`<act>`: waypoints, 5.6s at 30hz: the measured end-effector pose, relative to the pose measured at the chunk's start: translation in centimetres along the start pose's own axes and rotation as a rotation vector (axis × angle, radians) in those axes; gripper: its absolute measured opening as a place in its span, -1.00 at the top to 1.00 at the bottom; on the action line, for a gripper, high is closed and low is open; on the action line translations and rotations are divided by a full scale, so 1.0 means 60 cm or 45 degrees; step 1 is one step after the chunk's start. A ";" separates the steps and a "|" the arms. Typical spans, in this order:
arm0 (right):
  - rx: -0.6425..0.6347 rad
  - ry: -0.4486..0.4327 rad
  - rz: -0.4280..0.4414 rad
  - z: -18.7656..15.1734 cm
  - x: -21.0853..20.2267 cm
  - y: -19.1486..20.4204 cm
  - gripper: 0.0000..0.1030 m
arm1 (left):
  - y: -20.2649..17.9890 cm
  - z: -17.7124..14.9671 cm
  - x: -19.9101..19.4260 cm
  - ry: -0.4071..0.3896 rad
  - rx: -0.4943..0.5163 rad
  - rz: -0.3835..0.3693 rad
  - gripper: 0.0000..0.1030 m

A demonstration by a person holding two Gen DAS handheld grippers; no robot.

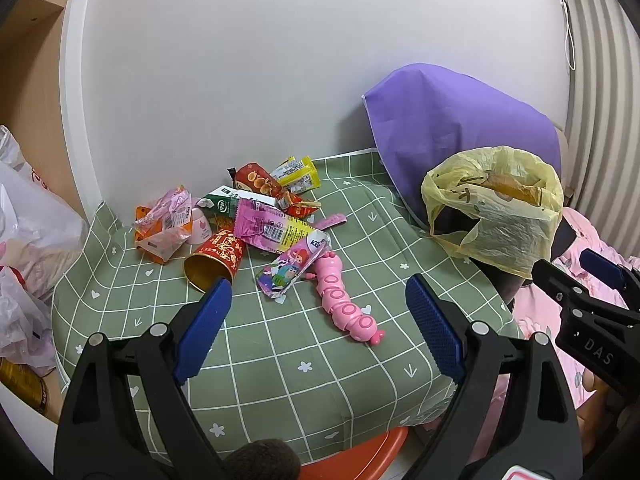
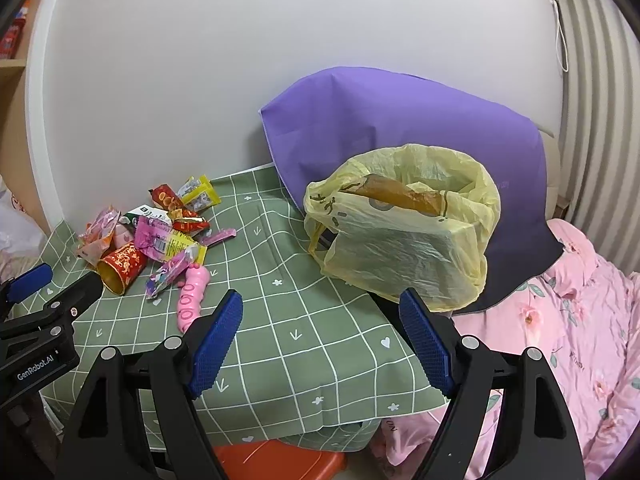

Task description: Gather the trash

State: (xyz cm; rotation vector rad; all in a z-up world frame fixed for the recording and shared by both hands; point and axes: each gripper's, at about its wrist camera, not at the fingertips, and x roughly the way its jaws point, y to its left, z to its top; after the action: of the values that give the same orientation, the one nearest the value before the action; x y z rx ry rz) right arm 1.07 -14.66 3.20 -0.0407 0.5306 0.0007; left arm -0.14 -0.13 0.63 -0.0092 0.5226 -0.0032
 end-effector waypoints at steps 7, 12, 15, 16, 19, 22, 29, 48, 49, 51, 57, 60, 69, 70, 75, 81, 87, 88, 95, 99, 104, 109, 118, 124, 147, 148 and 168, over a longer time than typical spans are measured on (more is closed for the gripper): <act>0.000 0.000 -0.003 0.000 -0.001 -0.001 -0.50 | 0.001 0.000 0.000 0.001 0.000 -0.003 -0.64; 0.000 -0.004 -0.004 -0.001 -0.003 -0.001 -0.50 | -0.001 0.001 -0.001 -0.001 0.002 -0.003 -0.64; 0.000 -0.004 -0.004 -0.001 -0.002 -0.001 -0.50 | -0.001 0.001 -0.001 -0.001 0.002 -0.003 -0.64; 0.000 -0.004 -0.003 -0.001 -0.002 -0.001 -0.50 | -0.001 0.001 -0.001 -0.003 0.002 -0.003 -0.64; 0.001 -0.003 -0.001 -0.002 -0.003 -0.001 -0.50 | -0.003 0.001 -0.001 -0.002 0.002 -0.003 -0.64; -0.001 -0.002 -0.001 -0.002 -0.002 -0.001 -0.50 | -0.002 0.001 -0.001 -0.003 0.002 -0.003 -0.64; -0.002 0.000 -0.001 -0.002 -0.001 0.000 -0.50 | -0.002 0.001 -0.001 -0.004 0.002 -0.003 -0.64; 0.000 0.001 0.001 -0.002 0.000 0.000 -0.50 | -0.001 0.002 -0.001 -0.006 -0.003 -0.003 -0.64; -0.001 0.002 0.001 -0.003 0.002 0.000 -0.50 | -0.001 0.002 -0.001 -0.007 -0.002 -0.003 -0.64; 0.001 0.002 0.003 -0.003 0.002 0.000 -0.50 | -0.001 0.002 -0.001 -0.007 -0.002 -0.002 -0.64; -0.001 0.003 0.001 -0.003 0.002 0.001 -0.50 | 0.000 0.002 -0.001 -0.007 -0.002 -0.005 -0.64; 0.001 0.001 0.001 -0.003 0.002 0.001 -0.50 | 0.001 0.002 -0.001 -0.008 -0.003 -0.003 -0.64; -0.004 0.023 0.004 -0.001 0.023 0.004 -0.50 | 0.029 0.009 0.017 -0.033 -0.003 0.016 -0.64; -0.003 0.029 0.009 0.001 0.030 0.005 -0.50 | 0.038 0.009 0.022 -0.033 -0.006 0.020 -0.64; -0.040 0.047 0.034 0.011 0.072 0.024 -0.50 | 0.084 0.011 0.051 -0.028 -0.027 0.046 -0.64; -0.122 0.086 0.092 0.036 0.146 0.061 -0.50 | 0.171 0.020 0.103 0.016 -0.128 0.126 -0.64; -0.143 0.114 0.128 0.058 0.210 0.100 -0.50 | 0.278 0.058 0.180 0.072 -0.247 0.164 -0.67; -0.136 0.119 0.133 0.062 0.219 0.106 -0.50 | 0.303 0.068 0.195 0.077 -0.284 0.174 -0.69; -0.160 0.148 0.149 0.090 0.271 0.140 -0.50 | 0.419 0.090 0.288 0.151 -0.448 0.253 -0.70; -0.216 0.151 0.129 0.114 0.299 0.158 -0.49 | 0.438 0.107 0.336 0.163 -0.405 0.236 -0.70; -0.216 0.167 0.204 0.140 0.335 0.163 -0.49 | 0.430 0.114 0.346 0.164 -0.418 0.190 -0.70; -0.294 0.128 0.347 0.188 0.396 0.193 -0.49 | 0.393 0.100 0.342 0.227 -0.375 0.161 -0.69; -0.624 0.167 0.640 0.257 0.511 0.318 -0.19 | 0.370 0.088 0.298 0.256 -0.354 0.208 -0.59; -0.715 0.318 0.743 0.242 0.554 0.348 0.60 | 0.412 0.088 0.275 0.235 -0.396 0.240 -0.59; -0.212 0.427 0.451 0.156 0.454 0.123 0.75 | 0.468 0.111 0.418 0.432 -0.318 0.062 0.28; -0.216 0.426 0.448 0.157 0.454 0.127 0.75 | 0.464 0.109 0.419 0.446 -0.319 0.050 0.41; -0.160 0.196 0.393 0.209 0.318 0.055 0.79 | 0.329 0.217 0.312 0.184 -0.277 -0.263 0.57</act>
State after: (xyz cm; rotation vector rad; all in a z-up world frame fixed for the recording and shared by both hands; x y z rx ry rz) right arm 23.85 -11.04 4.24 -0.0819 0.6865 0.3345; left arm 22.57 19.61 2.39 -0.2772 0.6630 -0.1496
